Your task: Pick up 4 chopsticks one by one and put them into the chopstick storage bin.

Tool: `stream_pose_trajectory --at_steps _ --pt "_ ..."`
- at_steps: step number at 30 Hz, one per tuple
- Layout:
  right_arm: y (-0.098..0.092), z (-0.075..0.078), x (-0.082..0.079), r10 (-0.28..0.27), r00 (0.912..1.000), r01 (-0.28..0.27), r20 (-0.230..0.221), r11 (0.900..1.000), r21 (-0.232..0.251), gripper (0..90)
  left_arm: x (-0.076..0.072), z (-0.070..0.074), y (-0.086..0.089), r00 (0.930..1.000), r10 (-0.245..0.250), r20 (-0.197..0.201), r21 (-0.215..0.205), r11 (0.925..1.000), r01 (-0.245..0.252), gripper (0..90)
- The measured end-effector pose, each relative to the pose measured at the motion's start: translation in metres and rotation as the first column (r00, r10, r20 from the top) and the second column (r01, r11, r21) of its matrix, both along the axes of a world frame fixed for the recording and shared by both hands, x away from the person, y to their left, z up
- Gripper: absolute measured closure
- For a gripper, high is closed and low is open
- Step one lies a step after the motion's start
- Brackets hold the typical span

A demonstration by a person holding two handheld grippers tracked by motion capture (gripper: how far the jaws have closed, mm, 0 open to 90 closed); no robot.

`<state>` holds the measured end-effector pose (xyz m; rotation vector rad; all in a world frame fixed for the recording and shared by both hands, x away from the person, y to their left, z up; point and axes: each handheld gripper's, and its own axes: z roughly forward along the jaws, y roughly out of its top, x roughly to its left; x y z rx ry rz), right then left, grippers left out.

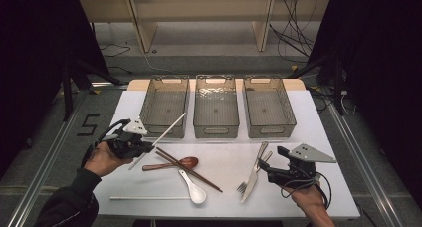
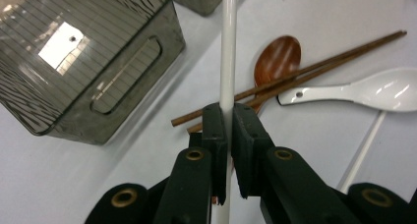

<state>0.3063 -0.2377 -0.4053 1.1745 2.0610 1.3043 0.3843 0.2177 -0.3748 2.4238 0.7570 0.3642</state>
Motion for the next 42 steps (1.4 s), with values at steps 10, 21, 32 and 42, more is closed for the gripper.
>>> stream_pose_trajectory --at_steps 10,21,32,42 --pt "0.0 0.0 0.001 0.001 1.0 -0.001 -0.001 1.0 -0.002 23.9 0.014 0.015 0.0 0.9972 0.048 0.056 -0.064 0.9969 -0.045 84.1" --pt "0.0 0.0 0.0 0.002 1.0 -0.002 -0.001 1.0 0.002 23.8 0.041 0.027 0.004 0.9828 0.128 0.133 -0.136 0.9846 -0.11 84.1" --pt "0.0 0.0 0.001 0.004 1.0 -0.004 0.001 1.0 0.004 23.9 0.058 0.043 0.006 0.9643 0.165 0.207 -0.134 0.9811 -0.139 84.1" --pt "0.0 0.001 0.0 0.007 1.0 -0.007 0.001 1.0 0.003 23.8 0.08 0.046 0.002 0.9513 0.201 0.234 -0.158 0.9733 -0.166 84.1"
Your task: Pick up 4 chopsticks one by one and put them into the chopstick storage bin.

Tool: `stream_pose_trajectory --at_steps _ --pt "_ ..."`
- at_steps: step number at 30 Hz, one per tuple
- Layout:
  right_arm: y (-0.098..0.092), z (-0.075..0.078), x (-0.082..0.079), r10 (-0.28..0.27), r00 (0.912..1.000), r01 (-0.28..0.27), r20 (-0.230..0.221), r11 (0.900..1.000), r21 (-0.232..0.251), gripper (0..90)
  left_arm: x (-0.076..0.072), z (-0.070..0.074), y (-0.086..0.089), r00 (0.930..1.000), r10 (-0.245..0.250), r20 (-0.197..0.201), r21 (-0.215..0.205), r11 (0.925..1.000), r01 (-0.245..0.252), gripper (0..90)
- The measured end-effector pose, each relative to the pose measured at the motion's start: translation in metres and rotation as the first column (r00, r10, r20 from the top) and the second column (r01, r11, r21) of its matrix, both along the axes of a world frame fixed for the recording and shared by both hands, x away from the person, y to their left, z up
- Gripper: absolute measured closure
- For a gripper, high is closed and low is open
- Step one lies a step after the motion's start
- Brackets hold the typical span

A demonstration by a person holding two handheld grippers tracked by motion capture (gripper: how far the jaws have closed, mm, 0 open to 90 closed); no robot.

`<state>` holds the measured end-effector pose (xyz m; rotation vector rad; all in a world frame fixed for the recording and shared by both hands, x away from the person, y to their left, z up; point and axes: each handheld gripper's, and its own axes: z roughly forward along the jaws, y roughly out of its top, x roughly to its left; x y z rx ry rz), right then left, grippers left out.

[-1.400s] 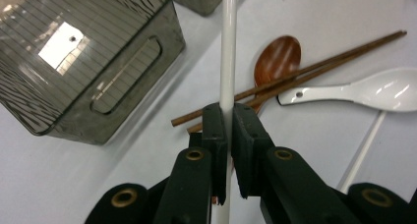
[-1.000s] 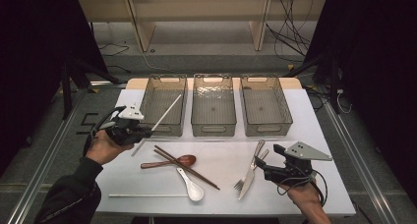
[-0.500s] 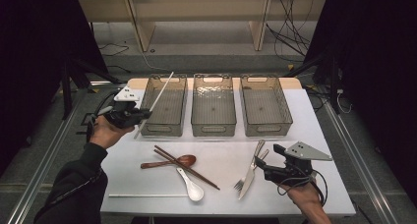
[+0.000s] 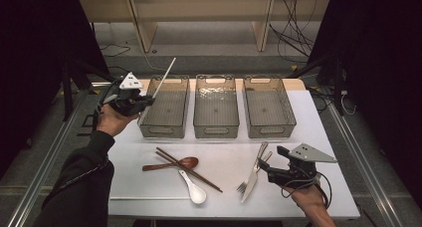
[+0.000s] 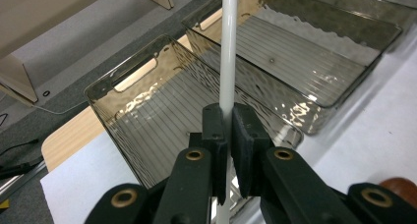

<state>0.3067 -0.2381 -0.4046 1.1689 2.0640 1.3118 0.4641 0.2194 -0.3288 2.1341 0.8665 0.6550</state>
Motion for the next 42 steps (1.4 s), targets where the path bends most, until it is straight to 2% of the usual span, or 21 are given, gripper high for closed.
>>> stream_pose_trajectory --at_steps 8,12,16,20,25,29,34,42 --pt "0.0 0.0 0.0 0.002 1.0 -0.002 0.0 1.0 0.0 23.8 0.016 -0.006 -0.005 0.9998 0.017 0.006 0.025 0.9996 -0.017 84.0" --pt "0.0 0.0 0.0 0.002 1.0 -0.002 0.002 1.0 -0.001 23.8 0.025 -0.013 -0.001 0.9991 0.044 -0.001 -0.009 0.999 -0.044 84.1" --pt "0.0 0.0 0.0 0.004 1.0 -0.004 0.002 1.0 -0.001 23.8 0.031 -0.02 0.003 0.9976 0.067 -0.013 0.0 0.9977 -0.067 84.1" --pt "0.0 0.0 0.0 0.003 1.0 -0.003 -0.001 1.0 0.001 23.8 0.037 -0.026 0.005 0.9956 0.09 -0.026 -0.012 0.9958 -0.09 84.1" --pt "0.0 0.0 0.0 0.005 1.0 -0.005 -0.003 1.0 -0.002 23.9 0.04 -0.03 0.004 0.9945 0.097 -0.038 -0.005 0.9952 -0.097 84.0" --pt "0.0 0.0 0.0 0.004 1.0 -0.004 -0.003 1.0 0.0 23.9 0.041 -0.033 0.003 0.9935 0.104 -0.045 -0.021 0.9942 -0.105 84.0" --pt "0.0 0.0 0.0 0.004 1.0 -0.004 -0.001 1.0 0.002 23.8 0.043 -0.036 0.001 0.9926 0.101 -0.068 -0.003 0.9949 -0.101 84.0" --pt "0.0 0.0 0.0 0.004 1.0 -0.004 0.002 1.0 0.001 23.9 0.048 -0.046 0.001 0.9869 0.127 -0.099 0.008 0.9919 -0.127 84.0"
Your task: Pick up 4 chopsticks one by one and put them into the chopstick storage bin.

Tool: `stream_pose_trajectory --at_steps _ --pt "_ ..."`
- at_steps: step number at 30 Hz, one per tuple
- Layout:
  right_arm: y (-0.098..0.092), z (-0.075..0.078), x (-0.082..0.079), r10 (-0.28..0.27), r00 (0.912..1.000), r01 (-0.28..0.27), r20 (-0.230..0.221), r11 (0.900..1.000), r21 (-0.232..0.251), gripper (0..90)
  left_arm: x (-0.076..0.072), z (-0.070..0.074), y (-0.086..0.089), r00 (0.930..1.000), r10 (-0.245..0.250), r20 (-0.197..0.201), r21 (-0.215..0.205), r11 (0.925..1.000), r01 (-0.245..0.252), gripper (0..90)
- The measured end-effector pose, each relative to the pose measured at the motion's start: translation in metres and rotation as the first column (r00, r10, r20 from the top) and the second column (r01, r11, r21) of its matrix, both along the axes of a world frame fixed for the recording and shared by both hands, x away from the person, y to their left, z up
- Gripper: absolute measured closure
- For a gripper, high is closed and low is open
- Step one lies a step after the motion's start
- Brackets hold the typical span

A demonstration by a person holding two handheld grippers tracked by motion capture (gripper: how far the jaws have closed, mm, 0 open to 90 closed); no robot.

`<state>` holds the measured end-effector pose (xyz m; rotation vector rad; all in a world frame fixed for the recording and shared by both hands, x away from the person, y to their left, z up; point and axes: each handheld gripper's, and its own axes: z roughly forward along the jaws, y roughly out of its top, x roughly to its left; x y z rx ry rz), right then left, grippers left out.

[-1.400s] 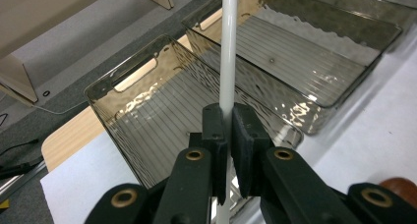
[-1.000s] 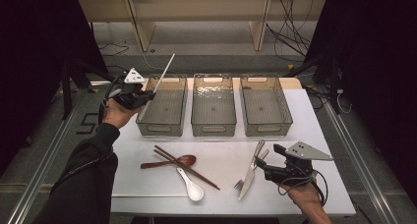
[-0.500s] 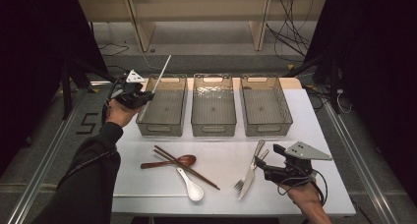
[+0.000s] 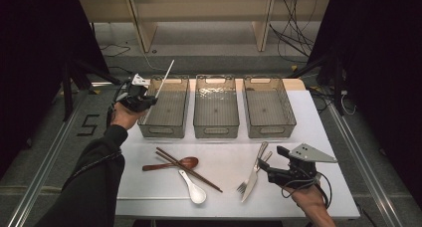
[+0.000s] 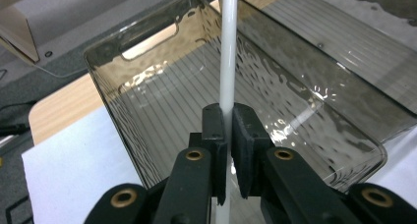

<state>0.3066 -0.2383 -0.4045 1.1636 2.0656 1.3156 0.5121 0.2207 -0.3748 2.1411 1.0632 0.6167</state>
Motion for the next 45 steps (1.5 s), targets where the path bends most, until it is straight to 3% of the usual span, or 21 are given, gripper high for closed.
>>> stream_pose_trajectory --at_steps 18,23,27,34,40,45 --pt "0.0 0.0 0.0 0.0 1.0 0.0 -0.002 1.0 0.0 23.9 0.004 -0.014 0.002 0.9986 0.033 -0.042 0.029 0.9991 -0.032 83.1" --pt "0.0 0.0 0.0 0.0 1.0 0.0 0.0 1.0 0.0 23.9 0.006 -0.018 0.005 0.9953 0.08 -0.055 0.02 0.9967 -0.079 80.6" --pt "0.0 0.0 0.0 0.002 1.0 -0.002 0.001 1.0 0.0 23.9 0.004 -0.017 0.006 0.9935 0.095 -0.063 0.018 0.9954 -0.094 72.1" --pt "0.0 0.0 -0.001 0.0 1.0 0.0 0.001 1.0 -0.001 23.9 -0.01 -0.005 0.005 0.9943 0.069 -0.081 -0.038 0.9967 -0.072 58.2" --pt "0.001 0.0 -0.001 -0.001 1.0 0.001 0.001 1.0 -0.001 23.8 -0.035 0.01 0.003 0.9954 0.024 -0.093 -0.058 0.9979 -0.029 40.5" --pt "0.001 0.0 -0.001 0.0 1.0 0.0 0.0 1.0 -0.002 23.9 -0.053 0.02 0.005 0.9953 -0.004 -0.096 -0.065 0.9979 -0.002 31.1"
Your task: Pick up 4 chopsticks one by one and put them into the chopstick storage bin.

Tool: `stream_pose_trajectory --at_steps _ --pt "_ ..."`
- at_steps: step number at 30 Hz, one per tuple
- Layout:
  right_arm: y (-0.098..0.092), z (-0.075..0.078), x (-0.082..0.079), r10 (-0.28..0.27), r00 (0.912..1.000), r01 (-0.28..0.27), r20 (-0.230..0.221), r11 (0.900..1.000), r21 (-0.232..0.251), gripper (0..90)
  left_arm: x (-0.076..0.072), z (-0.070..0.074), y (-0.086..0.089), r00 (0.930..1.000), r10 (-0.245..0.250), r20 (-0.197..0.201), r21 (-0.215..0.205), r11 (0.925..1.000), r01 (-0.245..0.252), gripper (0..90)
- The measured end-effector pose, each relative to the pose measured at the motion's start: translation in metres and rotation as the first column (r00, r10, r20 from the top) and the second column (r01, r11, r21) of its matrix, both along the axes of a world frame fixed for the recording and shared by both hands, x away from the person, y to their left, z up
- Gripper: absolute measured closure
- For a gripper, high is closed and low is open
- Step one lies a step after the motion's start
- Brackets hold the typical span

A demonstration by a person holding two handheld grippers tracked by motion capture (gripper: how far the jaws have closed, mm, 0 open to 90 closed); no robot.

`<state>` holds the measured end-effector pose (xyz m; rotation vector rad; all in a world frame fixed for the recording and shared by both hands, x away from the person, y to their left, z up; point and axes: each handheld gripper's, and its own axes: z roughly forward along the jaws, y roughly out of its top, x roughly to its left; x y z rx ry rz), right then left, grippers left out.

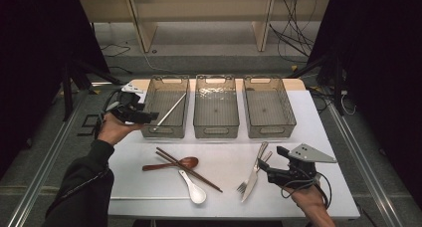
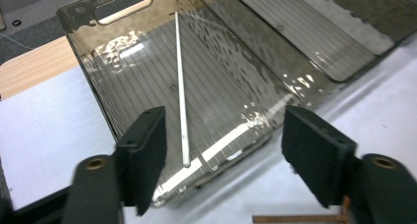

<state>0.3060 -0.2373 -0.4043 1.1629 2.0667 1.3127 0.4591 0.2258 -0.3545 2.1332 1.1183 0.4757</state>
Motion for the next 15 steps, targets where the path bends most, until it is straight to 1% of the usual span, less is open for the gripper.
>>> stream_pose_trajectory --at_steps 2,4,5,6,8,12,13,15 --pt "0.0 0.001 0.0 0.001 1.0 -0.001 0.001 1.0 0.0 23.9 -0.008 0.004 0.0 0.9998 -0.017 0.007 -0.002 0.9999 0.017 28.3" --pt "0.0 0.002 -0.001 0.006 0.9999 -0.006 0.008 1.0 0.002 23.8 -0.015 0.005 0.0 0.9993 -0.038 0.002 0.011 0.9992 0.038 26.1" --pt "0.0 0.002 -0.001 0.004 1.0 -0.004 0.009 1.0 0.003 23.8 -0.019 0.005 0.0 0.999 -0.044 -0.005 0.033 0.9985 0.044 24.5" --pt "0.0 0.002 -0.002 0.004 0.9999 -0.004 0.011 1.0 0.004 23.9 -0.022 0.004 -0.001 0.9989 -0.046 -0.009 0.039 0.9982 0.046 23.5" --pt "-0.001 0.002 -0.001 0.004 1.0 -0.004 0.009 1.0 0.003 23.8 -0.028 0.002 -0.001 0.9974 -0.062 -0.035 0.052 0.9966 0.064 21.9" --pt "-0.001 0.002 -0.002 0.007 0.9999 -0.007 0.014 1.0 0.003 23.8 -0.039 -0.001 -0.007 0.9925 -0.105 -0.062 0.099 0.9889 0.111 20.2" --pt "-0.001 0.002 -0.002 0.007 0.9999 -0.007 0.014 1.0 0.003 23.8 -0.041 -0.003 -0.009 0.9895 -0.125 -0.073 0.106 0.9855 0.132 19.6" --pt "0.0 0.003 -0.002 0.007 0.9999 -0.007 0.011 1.0 0.004 23.9 -0.048 -0.009 -0.016 0.9847 -0.15 -0.088 0.112 0.9808 0.16 16.4"
